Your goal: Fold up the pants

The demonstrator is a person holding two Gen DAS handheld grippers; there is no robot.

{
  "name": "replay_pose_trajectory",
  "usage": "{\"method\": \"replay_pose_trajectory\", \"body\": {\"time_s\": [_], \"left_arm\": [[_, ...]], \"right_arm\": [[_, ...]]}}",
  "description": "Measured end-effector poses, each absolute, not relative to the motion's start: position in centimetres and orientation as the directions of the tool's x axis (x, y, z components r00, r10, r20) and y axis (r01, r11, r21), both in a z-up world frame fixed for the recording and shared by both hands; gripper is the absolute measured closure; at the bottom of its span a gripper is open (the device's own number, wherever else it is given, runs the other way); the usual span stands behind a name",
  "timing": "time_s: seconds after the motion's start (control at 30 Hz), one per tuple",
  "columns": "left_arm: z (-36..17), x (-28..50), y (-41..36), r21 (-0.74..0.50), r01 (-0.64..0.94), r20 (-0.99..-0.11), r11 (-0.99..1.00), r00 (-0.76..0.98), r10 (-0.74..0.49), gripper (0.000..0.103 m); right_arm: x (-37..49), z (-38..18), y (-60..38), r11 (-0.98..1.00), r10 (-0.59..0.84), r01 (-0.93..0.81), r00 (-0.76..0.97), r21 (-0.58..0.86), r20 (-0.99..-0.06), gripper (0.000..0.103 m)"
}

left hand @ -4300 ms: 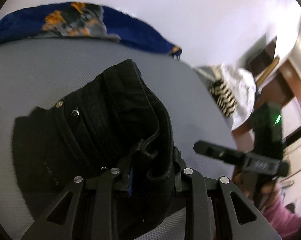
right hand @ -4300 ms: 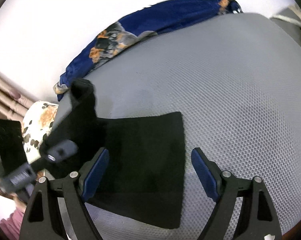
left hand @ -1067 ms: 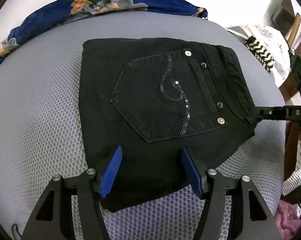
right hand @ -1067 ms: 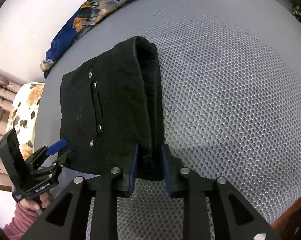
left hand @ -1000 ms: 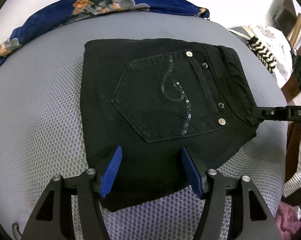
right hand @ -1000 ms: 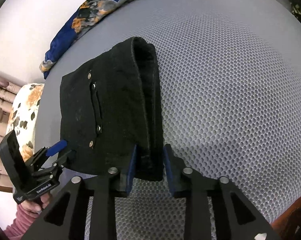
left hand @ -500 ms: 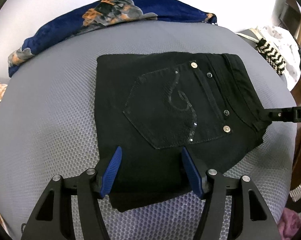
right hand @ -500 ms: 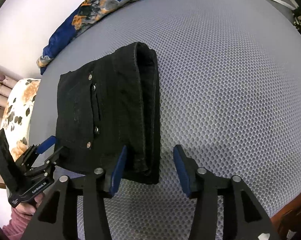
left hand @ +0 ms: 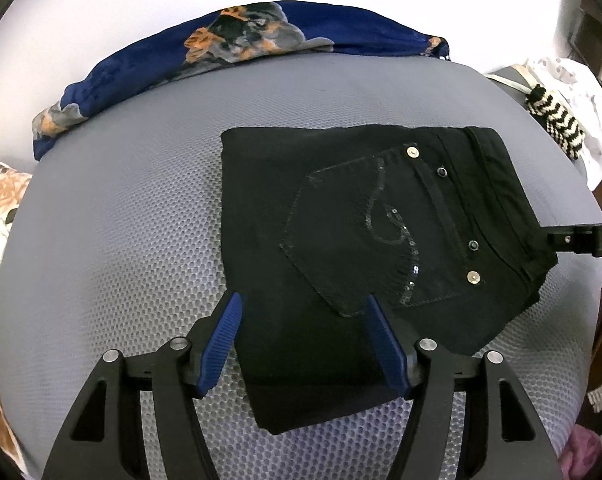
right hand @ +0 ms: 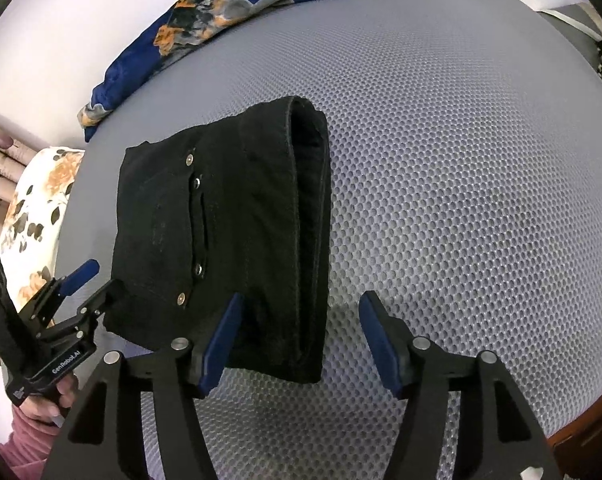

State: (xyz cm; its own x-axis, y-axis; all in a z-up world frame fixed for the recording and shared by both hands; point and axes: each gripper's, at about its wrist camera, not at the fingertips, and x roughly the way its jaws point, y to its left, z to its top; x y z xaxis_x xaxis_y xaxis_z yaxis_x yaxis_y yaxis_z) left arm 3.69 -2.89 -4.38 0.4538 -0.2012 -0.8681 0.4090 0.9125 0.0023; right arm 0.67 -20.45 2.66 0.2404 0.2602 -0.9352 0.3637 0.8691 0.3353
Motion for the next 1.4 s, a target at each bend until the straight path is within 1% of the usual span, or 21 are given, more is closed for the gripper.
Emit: {"method": "replay_pose_trajectory", "body": {"time_s": [0.1, 0.3, 0.37, 0.5, 0.63, 0.77, 0.97, 1.13, 1.4], "left_arm": [[-4.2, 4.1, -2.3, -0.017, 0.391, -0.868, 0.920, 0.450, -0.207, 0.038], [-4.0, 5.6, 0.0, -0.121, 0.319, -0.866, 0.940, 0.429, -0.257, 0.038], [-4.1, 6.1, 0.9, -0.157, 0.295, -0.865, 0.943, 0.420, -0.276, 0.038], [-4.4, 6.9, 2.0, -0.207, 0.268, -0.865, 0.941, 0.399, -0.304, 0.038], [-5.2, 7.8, 2.8, -0.275, 0.246, -0.870, 0.930, 0.348, -0.349, 0.038], [-5.8, 8.3, 2.9, -0.308, 0.235, -0.873, 0.922, 0.316, -0.372, 0.038], [-6.7, 8.7, 2.5, -0.315, 0.243, -0.878, 0.917, 0.293, -0.379, 0.038], [-7.5, 9.2, 2.5, -0.348, 0.238, -0.876, 0.907, 0.263, -0.405, 0.038], [-8.1, 9.9, 2.4, -0.421, 0.245, -0.857, 0.873, 0.207, -0.472, 0.038]], "right_arm": [[1.0, 2.5, -20.5, 0.870, 0.262, 0.360, 0.240, 0.336, -0.935, 0.044], [1.3, 2.2, -20.8, 0.866, 0.284, 0.349, 0.247, 0.358, -0.927, 0.044], [1.3, 2.2, -20.9, 0.866, 0.284, 0.347, 0.250, 0.359, -0.926, 0.041], [1.4, 2.4, -21.6, 0.866, 0.273, 0.351, 0.266, 0.357, -0.924, 0.041], [1.5, 2.0, -22.6, 0.838, 0.307, 0.371, 0.285, 0.400, -0.908, 0.041], [1.6, 1.2, -23.4, 0.799, 0.360, 0.392, 0.295, 0.456, -0.885, 0.041], [2.4, 0.5, -23.9, 0.797, 0.361, 0.398, 0.288, 0.454, -0.887, 0.041], [3.4, -0.3, -24.0, 0.786, 0.396, 0.383, 0.293, 0.486, -0.870, 0.040], [4.2, -2.2, -24.9, 0.730, 0.514, 0.341, 0.298, 0.593, -0.804, 0.039]]}}
